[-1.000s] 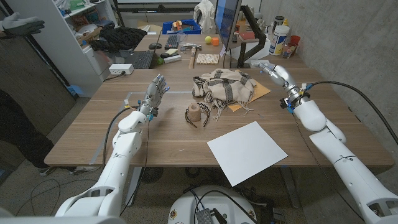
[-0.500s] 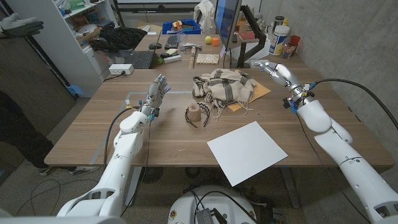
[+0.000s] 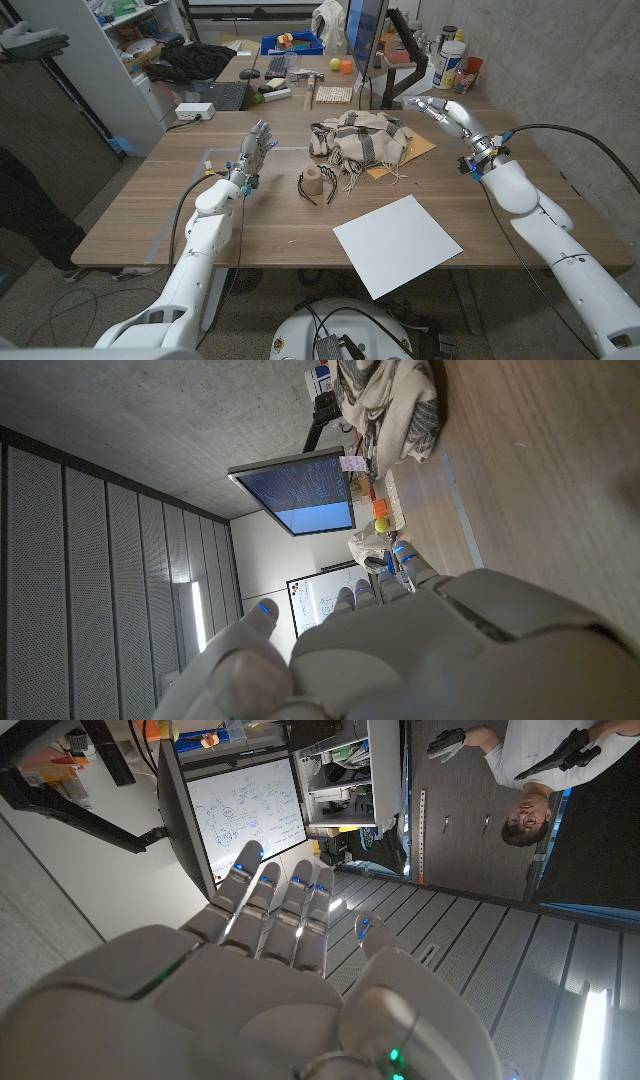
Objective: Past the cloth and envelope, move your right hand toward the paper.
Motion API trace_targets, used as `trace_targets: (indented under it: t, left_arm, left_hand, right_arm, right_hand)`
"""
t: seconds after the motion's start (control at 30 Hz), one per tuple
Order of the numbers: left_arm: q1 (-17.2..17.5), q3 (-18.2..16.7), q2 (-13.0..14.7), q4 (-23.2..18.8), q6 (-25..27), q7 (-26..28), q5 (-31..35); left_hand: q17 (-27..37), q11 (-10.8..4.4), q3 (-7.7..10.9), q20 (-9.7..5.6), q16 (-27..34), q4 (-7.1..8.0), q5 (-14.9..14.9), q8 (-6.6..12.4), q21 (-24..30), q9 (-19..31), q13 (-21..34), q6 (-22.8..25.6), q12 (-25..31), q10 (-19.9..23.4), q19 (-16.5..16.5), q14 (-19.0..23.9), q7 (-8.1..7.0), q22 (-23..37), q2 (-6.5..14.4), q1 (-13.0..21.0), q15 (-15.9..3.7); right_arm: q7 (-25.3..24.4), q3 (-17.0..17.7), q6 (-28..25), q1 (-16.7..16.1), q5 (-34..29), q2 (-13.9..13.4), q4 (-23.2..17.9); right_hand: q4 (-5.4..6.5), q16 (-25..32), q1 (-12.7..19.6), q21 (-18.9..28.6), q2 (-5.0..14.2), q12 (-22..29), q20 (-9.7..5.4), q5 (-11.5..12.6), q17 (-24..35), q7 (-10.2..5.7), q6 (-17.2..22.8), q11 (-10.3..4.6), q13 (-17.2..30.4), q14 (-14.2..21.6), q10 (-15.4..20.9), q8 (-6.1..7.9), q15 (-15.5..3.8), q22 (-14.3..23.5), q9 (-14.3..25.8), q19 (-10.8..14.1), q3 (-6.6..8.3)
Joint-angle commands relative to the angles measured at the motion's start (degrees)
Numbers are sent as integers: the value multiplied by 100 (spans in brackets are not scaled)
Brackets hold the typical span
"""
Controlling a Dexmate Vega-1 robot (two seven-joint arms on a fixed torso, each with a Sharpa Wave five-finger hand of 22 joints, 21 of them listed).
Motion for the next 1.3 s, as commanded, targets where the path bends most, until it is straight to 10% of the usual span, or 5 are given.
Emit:
trace_targets:
  t: [0.03, 0.5, 1.3]
  left_arm:
    - [41, 41, -17, -49, 26, 26, 5]
    - [-24, 45, 0, 58, -5, -7, -3]
    - [-79, -13, 20, 207, -69, -72, -47]
  left_hand:
    - [12, 2, -11, -187, 34, -4, 39, 34, 32, 23, 30, -1272, 41, -1114, -1333, -1368, -53, 16, 687, -23, 11]
    - [11, 5, -38, -180, 38, -4, 49, 31, 37, 23, 30, -1277, 33, -1123, -1338, -1344, -56, 16, 689, -24, 25]
    - [11, 29, -58, -183, 34, -3, 57, 30, 45, 23, 29, -1281, 34, -1112, -1332, -1343, -60, 16, 693, -25, 19]
  right_arm:
    - [-29, 61, 325, -15, -194, -35, -40]
    - [-269, 109, 567, -38, -669, 10, -122]
    - [-548, 120, 750, -115, -1463, -6, -504]
  right_hand:
    - [-38, -19, 0, -27, -36, -27, -338, 40, 3, -15, 48, -20, 14, 49, 51, -30, -511, 15, 13, 56, 34]
    - [-147, -39, 54, -99, -50, -59, -394, 63, -2, -128, 269, -223, 13, 173, 206, -27, -581, 16, 11, 188, 128]
    - [-214, -53, 42, -178, -48, -125, -443, 77, 7, -98, 342, -164, 12, 300, 304, -93, -641, 23, 12, 313, 204]
